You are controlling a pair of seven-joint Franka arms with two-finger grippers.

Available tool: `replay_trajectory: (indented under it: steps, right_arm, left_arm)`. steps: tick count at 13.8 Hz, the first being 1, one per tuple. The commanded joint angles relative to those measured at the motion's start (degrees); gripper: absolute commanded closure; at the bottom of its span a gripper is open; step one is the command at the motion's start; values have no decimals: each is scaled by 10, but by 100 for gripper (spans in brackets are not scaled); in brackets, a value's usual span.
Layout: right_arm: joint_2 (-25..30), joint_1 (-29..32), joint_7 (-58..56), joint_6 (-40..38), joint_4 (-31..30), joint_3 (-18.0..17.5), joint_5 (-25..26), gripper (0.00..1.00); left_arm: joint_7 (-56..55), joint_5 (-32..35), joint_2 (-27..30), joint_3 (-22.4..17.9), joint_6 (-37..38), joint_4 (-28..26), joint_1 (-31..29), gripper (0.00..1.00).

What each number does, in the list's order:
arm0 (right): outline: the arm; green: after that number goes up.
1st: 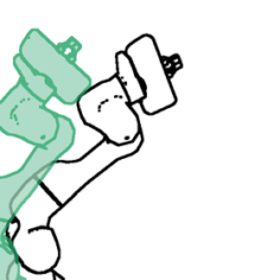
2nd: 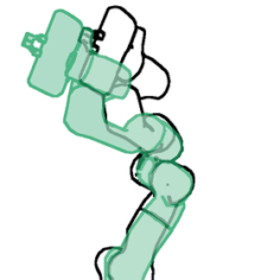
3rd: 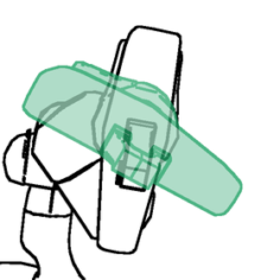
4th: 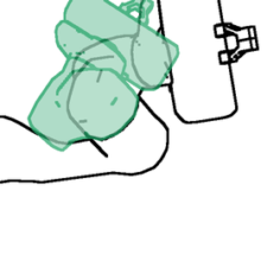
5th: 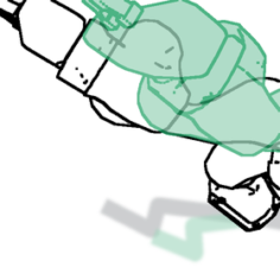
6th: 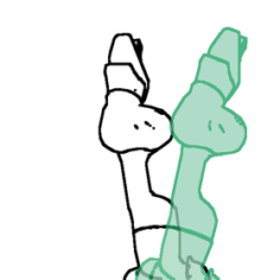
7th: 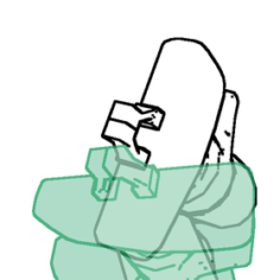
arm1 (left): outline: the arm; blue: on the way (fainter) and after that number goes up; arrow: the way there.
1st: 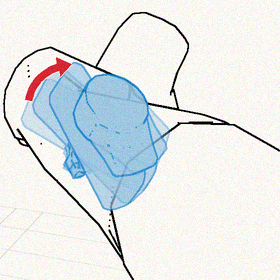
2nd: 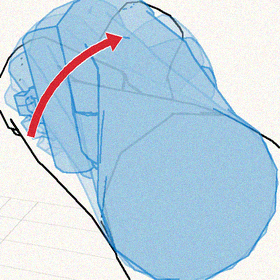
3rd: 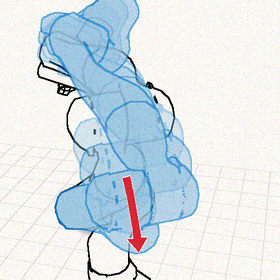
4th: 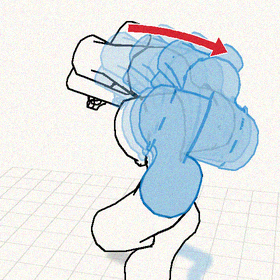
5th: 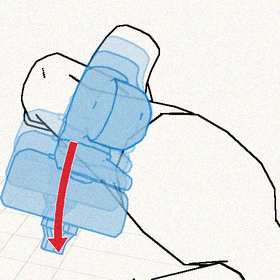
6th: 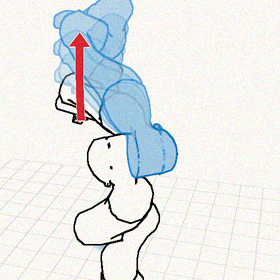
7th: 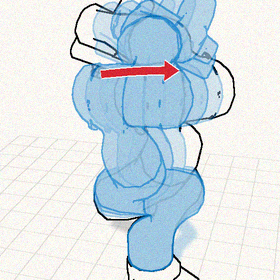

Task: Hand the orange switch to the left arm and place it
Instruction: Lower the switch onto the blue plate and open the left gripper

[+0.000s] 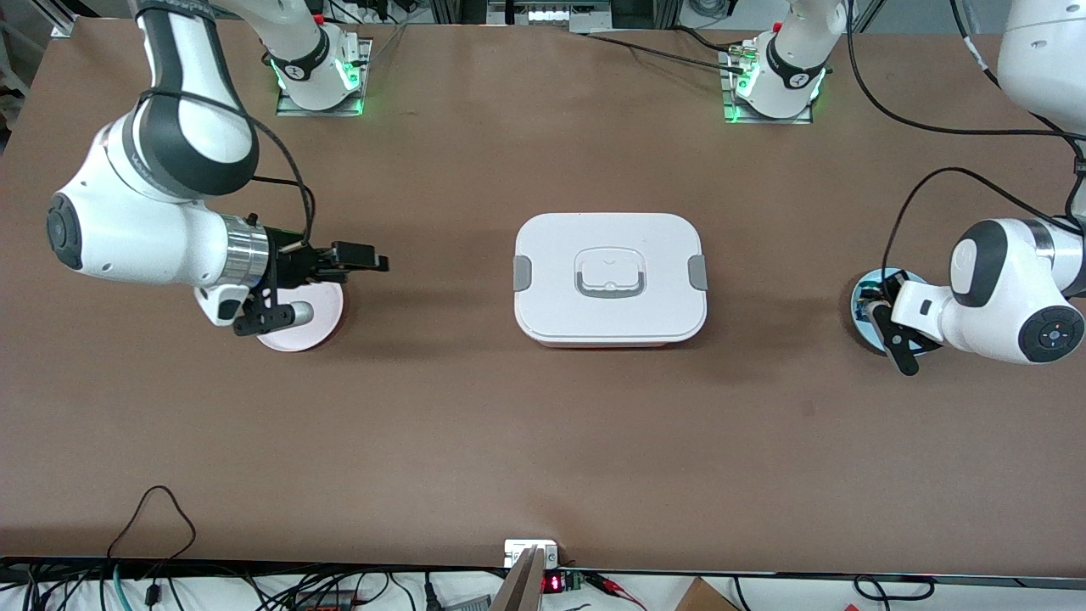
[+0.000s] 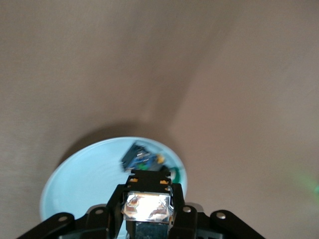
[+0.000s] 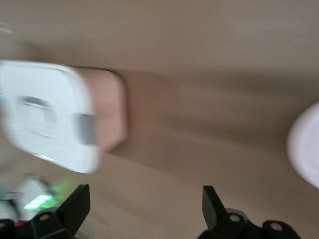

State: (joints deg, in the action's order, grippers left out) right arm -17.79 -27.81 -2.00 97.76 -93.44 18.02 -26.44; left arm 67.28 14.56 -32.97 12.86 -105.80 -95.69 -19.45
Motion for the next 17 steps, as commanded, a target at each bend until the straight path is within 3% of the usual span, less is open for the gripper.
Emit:
replay_trajectory:
  steps: [1,3,4,7,9,10,11,13,17]
  right_arm:
    - [11,1,29,-60,33,2,171,0]
    - [23,1,21,-65,37,-1,300,0]
    - [28,8,23,-63,37,0,331,0]
    - [48,77,30,-36,38,-2,301,0]
    - [59,127,39,-36,38,-17,264,0]
    - [64,173,39,-36,39,-51,256,0]
    - [69,223,39,-36,39,-94,256,0]
    - [83,294,41,-37,39,-172,265,0]
    - [94,301,39,-27,16,-176,283,0]
  left_arm:
    - [101,46,-34,9,-54,9,-22,71]
    - [155,78,-46,9,-82,9,-27,71]
    - [180,82,-52,9,-93,9,-37,71]
    - [232,83,-55,9,-125,-8,-60,71]
    - [233,83,-54,9,-127,-17,-60,62]
    - [233,82,-53,9,-124,-17,-59,43]
    - [239,82,-51,11,-122,-16,-62,0]
    - [246,81,-50,15,-118,-14,-61,0]
    - [233,64,-19,21,-72,-6,-58,0]
